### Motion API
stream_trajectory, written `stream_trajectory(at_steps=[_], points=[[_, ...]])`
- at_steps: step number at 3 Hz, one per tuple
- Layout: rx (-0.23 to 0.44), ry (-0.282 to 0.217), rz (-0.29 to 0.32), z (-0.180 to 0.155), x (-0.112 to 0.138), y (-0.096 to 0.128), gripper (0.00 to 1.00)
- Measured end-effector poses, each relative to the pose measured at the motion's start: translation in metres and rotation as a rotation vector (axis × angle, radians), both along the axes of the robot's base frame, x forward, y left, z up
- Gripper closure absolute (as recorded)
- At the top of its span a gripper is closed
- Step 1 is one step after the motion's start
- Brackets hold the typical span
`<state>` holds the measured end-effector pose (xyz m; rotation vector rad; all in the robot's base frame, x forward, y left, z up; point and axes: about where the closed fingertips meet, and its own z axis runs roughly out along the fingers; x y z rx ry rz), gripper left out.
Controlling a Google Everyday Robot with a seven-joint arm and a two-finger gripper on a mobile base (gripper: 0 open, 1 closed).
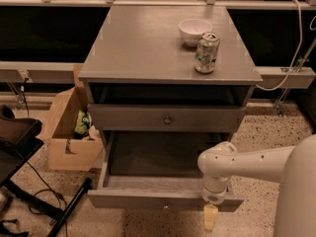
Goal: Open middle drawer
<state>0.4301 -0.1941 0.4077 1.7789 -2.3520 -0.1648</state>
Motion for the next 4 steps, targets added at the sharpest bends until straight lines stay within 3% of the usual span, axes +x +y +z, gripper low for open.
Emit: stream_trajectory(at_steps=[1,3,4], points=[[0.030,0.075,-0.045,0.0001,-0.0390,-0.0058,0.37],[0.031,0.077,-0.046,0.0002,-0.0378,-0.0062,0.84],[0.031,0.077,-0.046,0.0002,-0.0377,-0.0062,0.82]])
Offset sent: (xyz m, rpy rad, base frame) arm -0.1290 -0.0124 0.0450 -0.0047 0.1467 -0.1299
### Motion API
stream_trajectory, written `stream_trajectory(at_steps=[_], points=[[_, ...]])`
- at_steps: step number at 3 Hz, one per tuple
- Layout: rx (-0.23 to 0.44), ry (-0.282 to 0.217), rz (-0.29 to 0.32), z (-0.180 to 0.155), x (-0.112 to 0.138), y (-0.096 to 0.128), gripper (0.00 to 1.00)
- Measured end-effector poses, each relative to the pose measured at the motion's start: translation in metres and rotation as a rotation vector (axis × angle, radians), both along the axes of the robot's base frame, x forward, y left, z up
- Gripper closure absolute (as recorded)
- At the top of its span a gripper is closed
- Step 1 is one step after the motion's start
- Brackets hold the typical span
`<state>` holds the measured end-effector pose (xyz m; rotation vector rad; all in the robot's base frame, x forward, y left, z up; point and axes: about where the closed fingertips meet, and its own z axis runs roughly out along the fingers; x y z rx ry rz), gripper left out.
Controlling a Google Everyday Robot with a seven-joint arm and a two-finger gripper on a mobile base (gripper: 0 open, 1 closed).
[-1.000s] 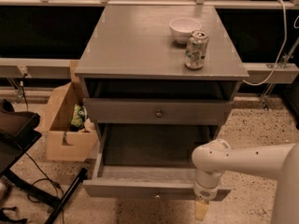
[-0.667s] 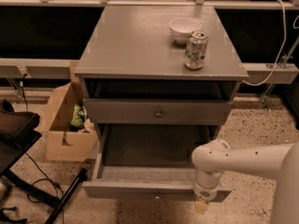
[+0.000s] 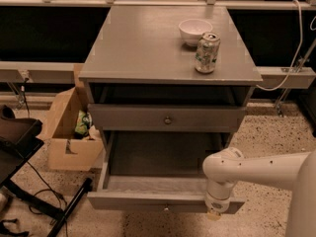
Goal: Open middle drawer
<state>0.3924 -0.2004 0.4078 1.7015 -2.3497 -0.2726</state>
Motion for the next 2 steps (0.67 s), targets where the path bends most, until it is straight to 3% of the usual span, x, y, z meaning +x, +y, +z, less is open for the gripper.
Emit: stream_trajectory(at_steps=[2], points=[[0.000,0.000,0.000,-0.0001,0.0000,0.0000,0.35]])
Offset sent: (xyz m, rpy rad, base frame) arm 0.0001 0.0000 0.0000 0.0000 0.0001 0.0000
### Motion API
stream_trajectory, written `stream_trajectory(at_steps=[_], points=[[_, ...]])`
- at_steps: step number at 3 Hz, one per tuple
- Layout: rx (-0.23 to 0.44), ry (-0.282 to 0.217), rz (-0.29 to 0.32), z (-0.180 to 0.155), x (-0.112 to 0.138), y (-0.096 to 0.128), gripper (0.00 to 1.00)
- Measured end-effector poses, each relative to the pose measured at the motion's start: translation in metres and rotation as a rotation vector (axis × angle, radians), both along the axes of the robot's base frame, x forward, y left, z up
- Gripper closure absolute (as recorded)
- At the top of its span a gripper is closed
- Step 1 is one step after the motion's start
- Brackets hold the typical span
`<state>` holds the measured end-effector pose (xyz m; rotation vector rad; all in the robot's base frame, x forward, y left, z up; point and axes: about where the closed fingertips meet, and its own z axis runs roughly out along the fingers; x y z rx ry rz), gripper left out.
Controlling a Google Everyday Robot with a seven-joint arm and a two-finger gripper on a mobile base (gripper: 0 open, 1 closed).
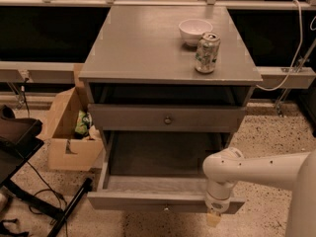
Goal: Open middle drawer
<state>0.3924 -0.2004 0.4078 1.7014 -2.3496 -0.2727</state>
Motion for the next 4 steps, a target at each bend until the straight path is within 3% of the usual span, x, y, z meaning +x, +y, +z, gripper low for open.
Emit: stream_trajectory(at_steps=[1,2,4], points=[[0.000,0.000,0.000,0.0000,0.0000,0.0000,0.11],[0.000,0.000,0.000,0.0000,0.0000,0.0000,0.00],[0.000,0.000,0.000,0.0000,0.0000,0.0000,0.00]])
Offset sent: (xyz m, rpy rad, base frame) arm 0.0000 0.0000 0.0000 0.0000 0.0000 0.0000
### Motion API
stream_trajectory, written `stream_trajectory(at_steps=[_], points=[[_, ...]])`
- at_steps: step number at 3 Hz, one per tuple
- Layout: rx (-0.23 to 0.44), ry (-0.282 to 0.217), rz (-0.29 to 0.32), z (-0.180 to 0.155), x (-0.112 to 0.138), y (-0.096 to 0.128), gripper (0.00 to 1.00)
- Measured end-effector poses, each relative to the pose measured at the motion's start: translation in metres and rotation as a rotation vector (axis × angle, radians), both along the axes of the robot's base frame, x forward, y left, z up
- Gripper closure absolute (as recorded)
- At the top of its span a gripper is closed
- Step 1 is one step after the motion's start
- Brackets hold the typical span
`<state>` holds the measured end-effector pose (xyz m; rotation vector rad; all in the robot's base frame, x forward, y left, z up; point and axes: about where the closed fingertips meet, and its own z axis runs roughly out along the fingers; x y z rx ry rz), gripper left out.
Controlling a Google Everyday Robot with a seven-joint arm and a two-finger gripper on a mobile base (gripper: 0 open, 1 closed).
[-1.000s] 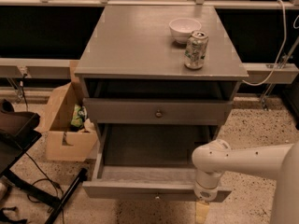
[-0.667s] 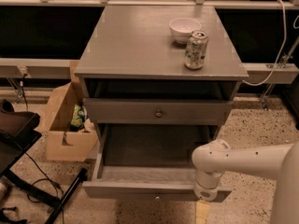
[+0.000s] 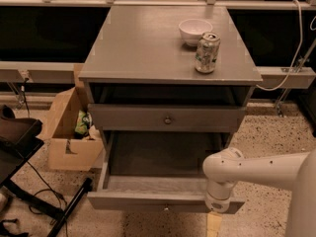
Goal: Open middle drawer
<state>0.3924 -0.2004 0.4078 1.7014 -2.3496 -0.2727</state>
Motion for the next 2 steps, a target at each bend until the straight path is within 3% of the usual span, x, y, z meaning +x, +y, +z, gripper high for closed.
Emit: stream_trajectory(at_steps=[2], points=[[0.000,0.000,0.000,0.0000,0.0000,0.0000,0.09]])
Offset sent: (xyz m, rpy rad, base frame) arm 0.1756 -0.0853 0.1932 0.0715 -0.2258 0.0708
